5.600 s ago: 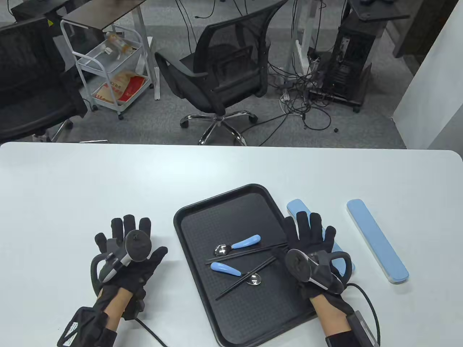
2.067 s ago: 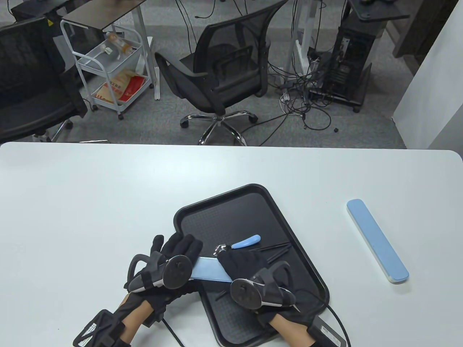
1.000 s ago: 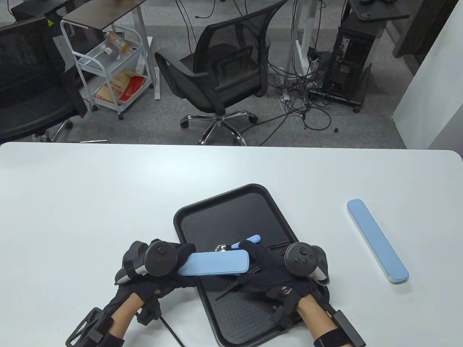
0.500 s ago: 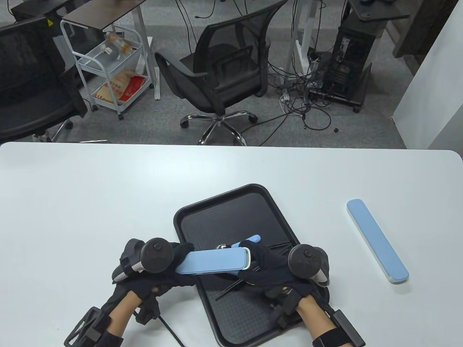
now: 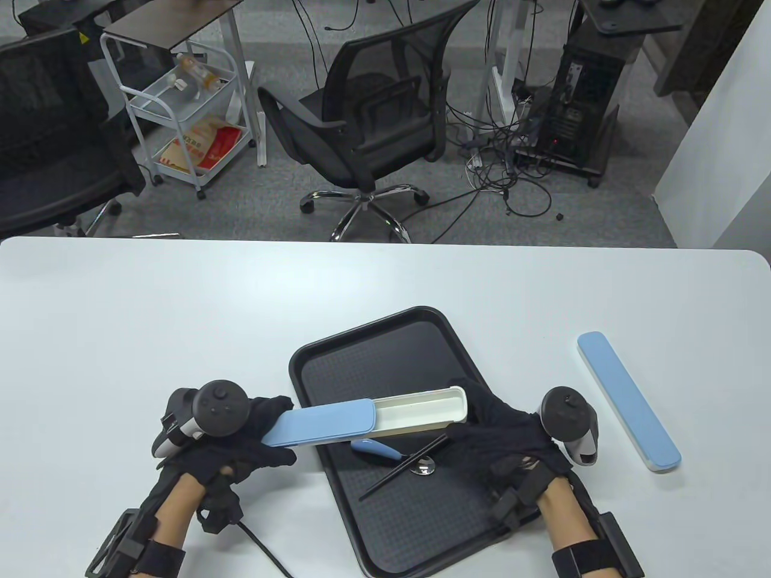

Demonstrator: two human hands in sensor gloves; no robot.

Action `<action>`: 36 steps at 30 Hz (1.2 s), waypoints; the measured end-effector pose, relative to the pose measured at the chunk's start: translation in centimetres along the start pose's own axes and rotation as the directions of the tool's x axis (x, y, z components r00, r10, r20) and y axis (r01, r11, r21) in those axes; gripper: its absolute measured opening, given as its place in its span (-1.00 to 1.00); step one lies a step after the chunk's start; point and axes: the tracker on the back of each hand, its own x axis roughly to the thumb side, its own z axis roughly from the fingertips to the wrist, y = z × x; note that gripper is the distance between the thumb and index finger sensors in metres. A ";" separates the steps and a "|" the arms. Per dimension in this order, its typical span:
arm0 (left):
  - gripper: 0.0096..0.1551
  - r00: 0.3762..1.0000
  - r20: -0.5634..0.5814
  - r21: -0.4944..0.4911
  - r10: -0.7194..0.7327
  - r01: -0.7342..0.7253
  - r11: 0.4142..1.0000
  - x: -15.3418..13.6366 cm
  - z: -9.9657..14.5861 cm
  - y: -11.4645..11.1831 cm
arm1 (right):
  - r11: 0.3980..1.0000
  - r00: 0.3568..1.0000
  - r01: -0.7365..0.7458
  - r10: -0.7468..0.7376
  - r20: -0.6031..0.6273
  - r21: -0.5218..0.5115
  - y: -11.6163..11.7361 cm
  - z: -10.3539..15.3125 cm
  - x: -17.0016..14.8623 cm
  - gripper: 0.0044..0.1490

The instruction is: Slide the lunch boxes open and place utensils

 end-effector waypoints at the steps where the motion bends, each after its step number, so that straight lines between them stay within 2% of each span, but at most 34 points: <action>1: 0.11 1.000 -0.005 -0.002 -0.001 0.001 1.000 -0.1 0.0 0.0 | 1.000 1.000 0.011 -0.011 -0.008 0.001 -0.3 0.1 -0.2 -0.02; 7: 0.10 1.000 -0.013 -0.001 0.012 -0.012 1.000 -0.6 0.0 0.1 | 0.999 0.998 0.045 -0.045 -0.032 -0.010 -1.3 0.4 -0.8 -0.04; 10: 0.10 1.000 -0.020 -0.002 0.018 -0.018 1.000 -0.8 0.1 0.1 | 0.996 0.998 0.037 -0.040 -0.042 -0.076 -1.3 0.5 -1.0 -0.03; 13: 0.10 0.998 -0.037 0.017 0.041 -0.040 0.999 -1.0 0.3 0.4 | 0.986 0.993 -0.104 0.095 -0.071 -0.132 -1.5 0.7 -1.1 0.01; 15: 0.10 0.997 -0.054 0.045 0.059 -0.057 0.997 -1.2 0.4 0.7 | 0.955 0.964 -0.259 0.247 -0.094 -0.146 -1.2 0.8 -0.8 -0.12; 16: 0.10 0.996 -0.061 0.053 0.066 -0.063 0.997 -1.3 0.4 0.8 | 0.928 0.938 -0.345 0.336 -0.087 -0.141 -1.0 0.8 -0.6 -0.18; 17: 0.10 0.995 -0.070 0.064 0.072 -0.068 0.996 -1.4 0.5 0.9 | 0.872 0.881 -0.472 0.466 -0.076 -0.130 -0.5 0.7 -0.3 -0.26; 18: 0.11 0.994 -0.074 0.068 0.075 -0.070 0.995 -1.4 0.5 0.9 | 0.833 0.842 -0.540 0.534 -0.081 -0.125 -0.1 0.6 -0.2 -0.32; 20: 0.11 0.994 -0.080 0.070 0.078 -0.072 0.995 -1.5 0.5 0.9 | 0.699 0.704 -0.709 0.709 -0.045 -0.094 1.3 0.4 0.1 -0.53; 22: 0.10 0.994 -0.085 0.070 0.074 -0.068 0.995 -1.4 0.5 0.9 | 0.537 0.538 -0.843 0.843 -0.003 -0.030 3.1 0.2 0.2 -0.54; 25: 0.11 0.994 -0.086 0.069 0.064 -0.058 0.996 -1.3 0.5 0.9 | 0.374 0.374 -0.927 0.926 0.055 0.020 5.0 -0.1 0.0 -0.48; 27: 0.11 0.995 -0.084 0.069 0.058 -0.052 0.996 -1.2 0.5 0.9 | 0.307 0.309 -0.951 0.947 0.083 0.038 6.1 -0.3 -0.2 -0.44; 33: 0.10 0.994 -0.097 0.069 0.055 -0.048 0.996 -1.3 0.5 0.9 | 0.215 0.225 -0.973 0.964 0.140 0.081 8.1 -0.9 -0.6 -0.39; 36: 0.10 0.991 -0.117 0.081 0.061 -0.052 0.995 -1.4 0.5 1.0 | 0.137 0.149 -0.987 0.975 0.168 0.079 9.1 -1.2 -0.7 -0.37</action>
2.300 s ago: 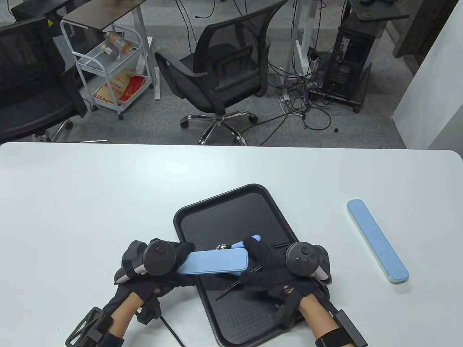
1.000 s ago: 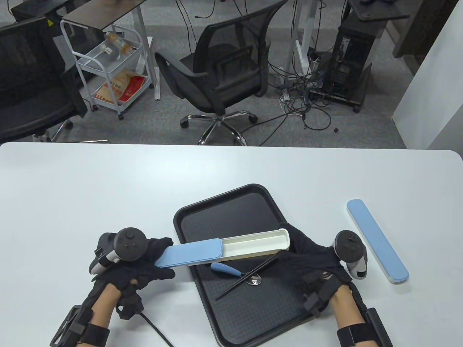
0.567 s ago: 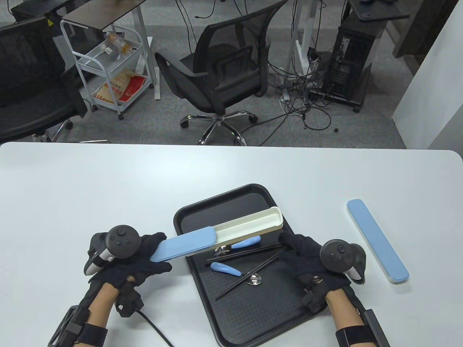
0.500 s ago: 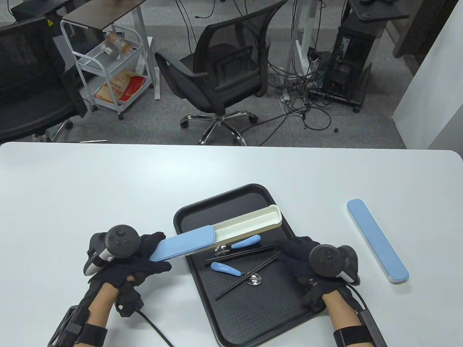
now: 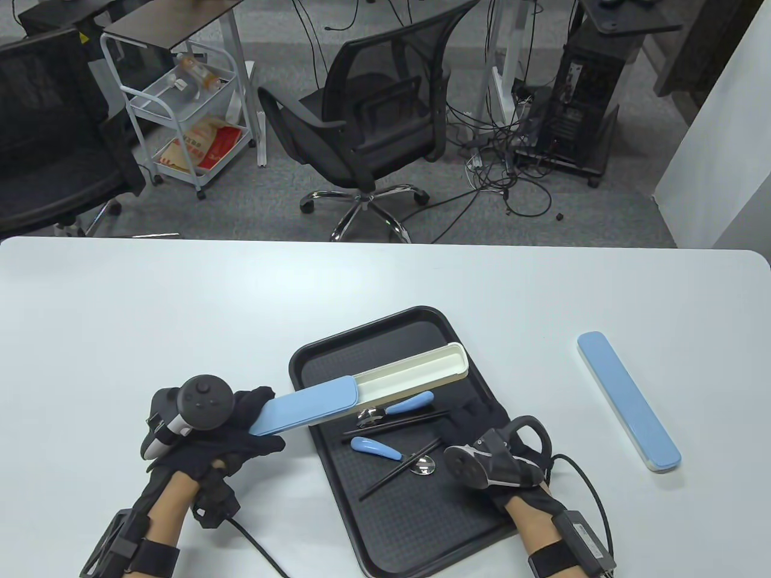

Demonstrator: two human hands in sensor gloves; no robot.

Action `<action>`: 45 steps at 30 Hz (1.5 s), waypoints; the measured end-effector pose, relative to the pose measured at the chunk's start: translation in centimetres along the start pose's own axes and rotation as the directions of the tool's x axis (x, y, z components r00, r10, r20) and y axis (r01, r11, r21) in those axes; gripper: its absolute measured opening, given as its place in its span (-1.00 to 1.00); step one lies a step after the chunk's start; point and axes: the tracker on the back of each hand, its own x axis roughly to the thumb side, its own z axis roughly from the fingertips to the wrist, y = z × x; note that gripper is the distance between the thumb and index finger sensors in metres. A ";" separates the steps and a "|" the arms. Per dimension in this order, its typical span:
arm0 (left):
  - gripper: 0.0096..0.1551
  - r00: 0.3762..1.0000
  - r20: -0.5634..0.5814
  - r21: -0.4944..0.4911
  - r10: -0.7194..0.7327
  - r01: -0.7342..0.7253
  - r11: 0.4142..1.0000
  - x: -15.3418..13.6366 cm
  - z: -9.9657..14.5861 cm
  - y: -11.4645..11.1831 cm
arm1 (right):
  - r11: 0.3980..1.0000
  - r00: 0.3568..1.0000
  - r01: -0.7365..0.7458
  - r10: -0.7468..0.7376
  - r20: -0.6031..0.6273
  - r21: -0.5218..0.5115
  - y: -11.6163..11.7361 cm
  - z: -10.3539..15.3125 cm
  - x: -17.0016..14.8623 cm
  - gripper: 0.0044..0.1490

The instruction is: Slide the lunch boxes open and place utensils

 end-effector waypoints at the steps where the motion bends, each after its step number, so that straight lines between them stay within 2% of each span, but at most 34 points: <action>1: 0.10 1.000 -0.004 0.002 0.001 -0.001 1.000 0.0 0.0 0.0 | 1.000 1.000 -0.013 0.013 0.006 -0.008 0.0 -0.1 0.2 -0.37; 8: 0.11 1.000 -0.008 -0.001 -0.003 0.003 1.000 0.0 0.1 0.1 | 0.996 0.993 -0.085 0.083 0.089 0.012 0.1 -0.6 1.2 -0.49; 13: 0.10 1.000 -0.003 -0.013 -0.023 0.022 1.000 0.2 0.0 -0.1 | 0.997 0.995 -0.035 0.029 0.096 0.070 0.5 -0.7 0.8 -0.46; 19: 0.10 0.999 -0.008 -0.021 -0.031 0.031 0.999 0.2 0.0 -0.2 | 0.991 0.974 -0.134 0.136 0.180 -0.020 0.4 -0.2 1.3 -0.53; 24: 0.10 1.000 -0.012 -0.018 -0.016 0.016 1.000 0.1 0.1 -0.1 | 0.994 0.986 -0.097 0.104 0.130 -0.057 0.1 0.3 0.5 -0.53; 26: 0.10 1.000 -0.014 -0.013 -0.006 0.006 1.000 0.0 0.1 0.0 | 0.993 0.997 -0.033 0.041 0.068 -0.113 -0.5 0.5 -0.4 -0.53; 33: 0.10 0.999 -0.040 0.013 -0.015 0.016 1.000 0.0 0.2 0.1 | 0.984 0.996 0.058 -0.067 -0.052 -0.170 -2.0 1.8 -2.9 -0.51; 38: 0.10 0.998 -0.053 0.032 -0.036 0.038 0.999 0.1 0.2 0.2 | 0.961 0.973 0.159 -0.191 -0.126 -0.227 -2.7 2.9 -4.9 -0.50; 45: 0.10 0.994 -0.078 0.054 -0.071 0.075 0.996 0.2 0.3 0.2 | 0.894 0.922 0.218 -0.320 -0.216 -0.392 -3.8 4.7 -7.6 -0.50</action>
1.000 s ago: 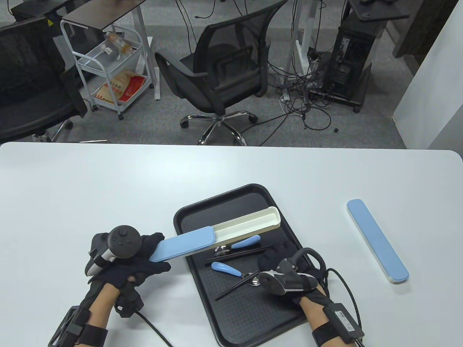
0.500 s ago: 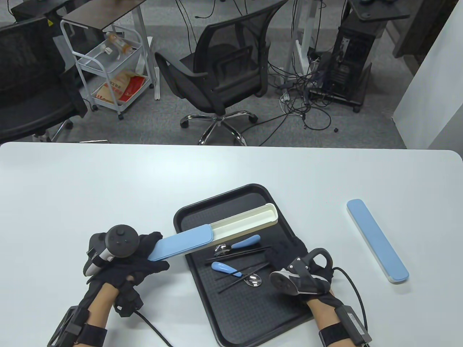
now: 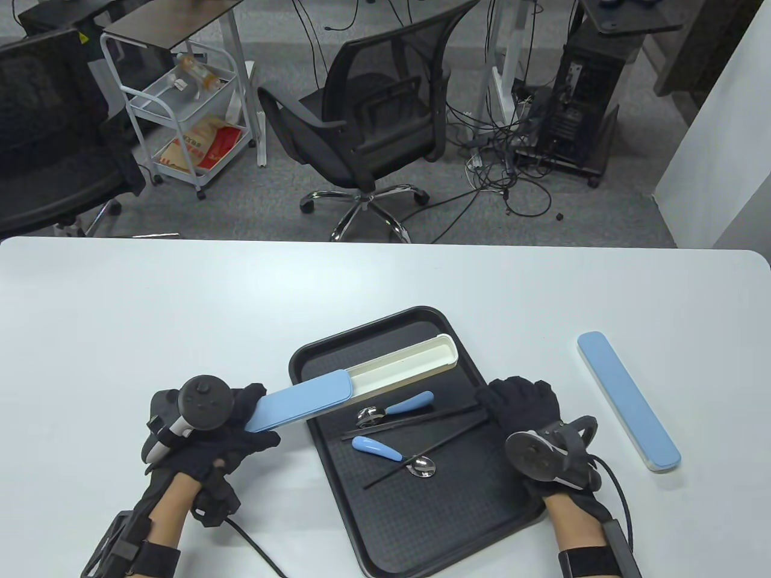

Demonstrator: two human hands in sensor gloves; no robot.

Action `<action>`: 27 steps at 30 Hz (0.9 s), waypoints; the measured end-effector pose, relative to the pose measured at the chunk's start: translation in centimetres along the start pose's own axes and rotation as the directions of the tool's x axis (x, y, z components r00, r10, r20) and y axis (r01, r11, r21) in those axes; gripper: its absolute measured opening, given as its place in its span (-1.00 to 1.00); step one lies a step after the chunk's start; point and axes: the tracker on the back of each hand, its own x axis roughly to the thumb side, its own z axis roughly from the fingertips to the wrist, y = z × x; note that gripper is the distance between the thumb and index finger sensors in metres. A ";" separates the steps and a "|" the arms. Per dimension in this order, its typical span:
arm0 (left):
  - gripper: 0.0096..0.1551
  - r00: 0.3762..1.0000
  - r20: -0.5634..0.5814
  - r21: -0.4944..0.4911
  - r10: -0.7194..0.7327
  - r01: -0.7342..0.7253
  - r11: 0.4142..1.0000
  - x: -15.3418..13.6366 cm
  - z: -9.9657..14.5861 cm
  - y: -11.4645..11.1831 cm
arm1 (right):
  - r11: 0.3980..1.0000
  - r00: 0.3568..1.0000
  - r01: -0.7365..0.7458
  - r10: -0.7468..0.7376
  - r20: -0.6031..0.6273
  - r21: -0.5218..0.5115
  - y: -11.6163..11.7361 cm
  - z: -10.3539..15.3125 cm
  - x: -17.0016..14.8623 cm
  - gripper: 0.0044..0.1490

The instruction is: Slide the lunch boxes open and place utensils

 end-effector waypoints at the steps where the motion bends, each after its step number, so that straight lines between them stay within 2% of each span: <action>1: 0.10 1.000 -0.002 0.005 -0.017 0.017 1.000 0.1 0.0 0.0 | 1.000 0.999 0.016 -0.017 -0.029 -0.018 -0.3 0.1 -0.4 -0.50; 12: 0.10 0.988 0.043 0.019 -0.149 0.148 0.989 2.3 0.3 -0.7 | 0.994 0.991 -0.022 0.007 -0.137 -0.112 -1.6 0.5 -2.2 -0.50; 27: 0.10 0.956 0.068 0.043 -0.284 0.282 0.959 4.3 0.5 -1.6 | 0.978 0.977 -0.204 0.201 -0.067 -0.041 -1.5 0.0 -0.4 -0.52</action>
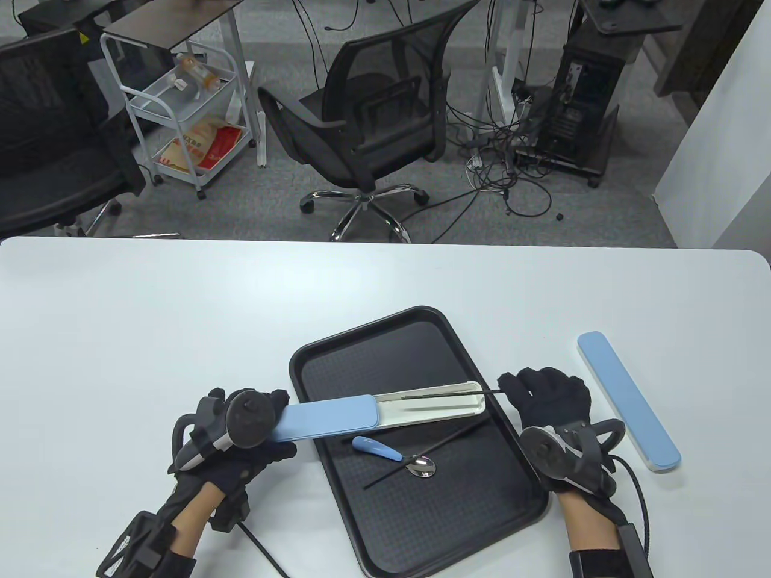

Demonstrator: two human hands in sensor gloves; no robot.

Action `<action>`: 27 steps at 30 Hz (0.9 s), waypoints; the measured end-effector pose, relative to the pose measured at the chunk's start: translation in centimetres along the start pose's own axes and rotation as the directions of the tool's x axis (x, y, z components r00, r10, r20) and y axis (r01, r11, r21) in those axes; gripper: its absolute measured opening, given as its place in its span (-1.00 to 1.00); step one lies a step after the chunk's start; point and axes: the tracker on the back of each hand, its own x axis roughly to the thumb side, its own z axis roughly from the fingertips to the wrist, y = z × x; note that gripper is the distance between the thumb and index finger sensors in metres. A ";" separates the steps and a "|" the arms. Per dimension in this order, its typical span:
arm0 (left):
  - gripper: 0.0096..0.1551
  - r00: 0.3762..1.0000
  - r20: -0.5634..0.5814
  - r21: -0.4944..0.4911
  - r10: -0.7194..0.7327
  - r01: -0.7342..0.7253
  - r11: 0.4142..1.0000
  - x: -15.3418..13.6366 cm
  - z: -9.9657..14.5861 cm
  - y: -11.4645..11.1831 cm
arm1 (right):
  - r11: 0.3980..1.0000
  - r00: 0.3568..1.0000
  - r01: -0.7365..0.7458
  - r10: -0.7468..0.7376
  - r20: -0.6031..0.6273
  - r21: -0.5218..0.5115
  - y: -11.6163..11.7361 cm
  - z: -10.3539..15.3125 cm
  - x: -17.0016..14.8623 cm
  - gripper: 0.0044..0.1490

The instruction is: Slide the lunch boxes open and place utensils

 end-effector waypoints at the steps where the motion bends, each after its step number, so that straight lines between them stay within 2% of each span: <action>1: 0.10 1.000 -0.002 0.002 -0.003 0.003 1.000 0.0 0.0 0.0 | 1.000 1.000 -0.002 0.002 0.006 0.005 0.0 0.0 0.2 -0.52; 11: 0.10 0.999 0.019 0.008 -0.027 0.027 1.000 0.6 0.0 -0.2 | 0.997 0.995 -0.055 0.050 0.091 0.051 0.4 -0.4 2.5 -0.53; 27: 0.10 0.998 0.057 0.011 -0.017 0.017 1.000 1.9 0.1 -0.5 | 0.999 0.981 -0.014 0.005 0.195 0.044 -0.4 -0.9 6.8 -0.52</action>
